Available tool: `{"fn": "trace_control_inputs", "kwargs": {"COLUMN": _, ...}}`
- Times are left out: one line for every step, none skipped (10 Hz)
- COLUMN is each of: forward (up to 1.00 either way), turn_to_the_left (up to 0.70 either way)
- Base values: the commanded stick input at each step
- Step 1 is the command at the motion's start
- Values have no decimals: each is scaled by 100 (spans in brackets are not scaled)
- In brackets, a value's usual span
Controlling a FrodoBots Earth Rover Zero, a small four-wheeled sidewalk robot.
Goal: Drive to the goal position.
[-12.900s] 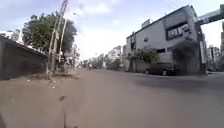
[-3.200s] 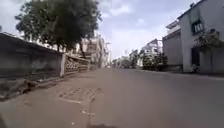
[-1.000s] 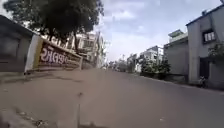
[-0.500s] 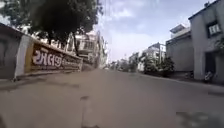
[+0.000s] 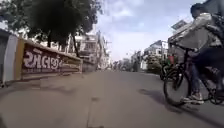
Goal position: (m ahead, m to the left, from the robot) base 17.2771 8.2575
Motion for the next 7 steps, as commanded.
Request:
{"fn": "trace_control_inputs", "kwargs": {"forward": 100, "turn_to_the_left": 6}}
{"fn": "trace_control_inputs", "kwargs": {"forward": 100, "turn_to_the_left": 6}}
{"fn": "trace_control_inputs", "kwargs": {"forward": 100, "turn_to_the_left": 6}}
{"fn": "trace_control_inputs", "kwargs": {"forward": 100, "turn_to_the_left": 6}}
{"fn": "trace_control_inputs", "kwargs": {"forward": 100, "turn_to_the_left": 6}}
{"fn": "trace_control_inputs", "kwargs": {"forward": 100, "turn_to_the_left": 6}}
{"fn": "trace_control_inputs", "kwargs": {"forward": 100, "turn_to_the_left": 6}}
